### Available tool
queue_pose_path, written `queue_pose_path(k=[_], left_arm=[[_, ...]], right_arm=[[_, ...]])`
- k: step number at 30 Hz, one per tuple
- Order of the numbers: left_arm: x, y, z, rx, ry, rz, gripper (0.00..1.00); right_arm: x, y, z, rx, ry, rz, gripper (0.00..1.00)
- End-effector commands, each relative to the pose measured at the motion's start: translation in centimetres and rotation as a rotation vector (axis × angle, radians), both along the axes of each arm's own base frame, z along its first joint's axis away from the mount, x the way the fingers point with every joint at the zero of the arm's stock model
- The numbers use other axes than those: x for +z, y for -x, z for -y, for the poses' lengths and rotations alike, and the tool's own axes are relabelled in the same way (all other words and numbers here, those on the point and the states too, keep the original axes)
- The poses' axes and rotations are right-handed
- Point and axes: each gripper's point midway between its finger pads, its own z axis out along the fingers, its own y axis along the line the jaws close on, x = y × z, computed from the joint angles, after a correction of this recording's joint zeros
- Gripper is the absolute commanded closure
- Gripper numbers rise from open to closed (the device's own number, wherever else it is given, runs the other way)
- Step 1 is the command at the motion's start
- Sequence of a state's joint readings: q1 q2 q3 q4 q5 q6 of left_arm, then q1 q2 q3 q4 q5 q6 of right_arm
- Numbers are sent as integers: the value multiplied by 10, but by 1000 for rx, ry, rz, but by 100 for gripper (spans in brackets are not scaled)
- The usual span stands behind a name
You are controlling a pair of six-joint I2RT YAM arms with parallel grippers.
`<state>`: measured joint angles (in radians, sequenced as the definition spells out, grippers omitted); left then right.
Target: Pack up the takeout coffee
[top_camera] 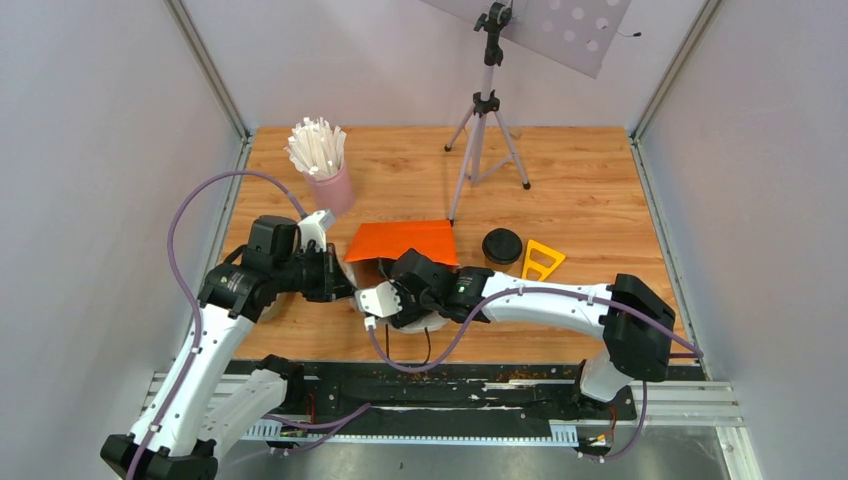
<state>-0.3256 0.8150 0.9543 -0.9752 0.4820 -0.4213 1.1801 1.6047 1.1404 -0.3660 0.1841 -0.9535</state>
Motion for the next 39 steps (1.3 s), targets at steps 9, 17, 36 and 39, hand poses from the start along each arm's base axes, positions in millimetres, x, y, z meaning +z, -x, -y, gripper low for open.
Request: queue_pose_path(k=[9,17,36,39], left_arm=[[14,-7,10,-10,61,25,99],[16,-10,6,2,30,31,99],[18,-10,5,6,27,32,99],[16,-10,5,0,25,29,99]], right_arm=[[21,-31,4,-90,-93,158,27],[42,-9,4,4,-153,27,27],[44,-25,45,103,-80,134,25],[42,-31,48,117,-80,139,25]])
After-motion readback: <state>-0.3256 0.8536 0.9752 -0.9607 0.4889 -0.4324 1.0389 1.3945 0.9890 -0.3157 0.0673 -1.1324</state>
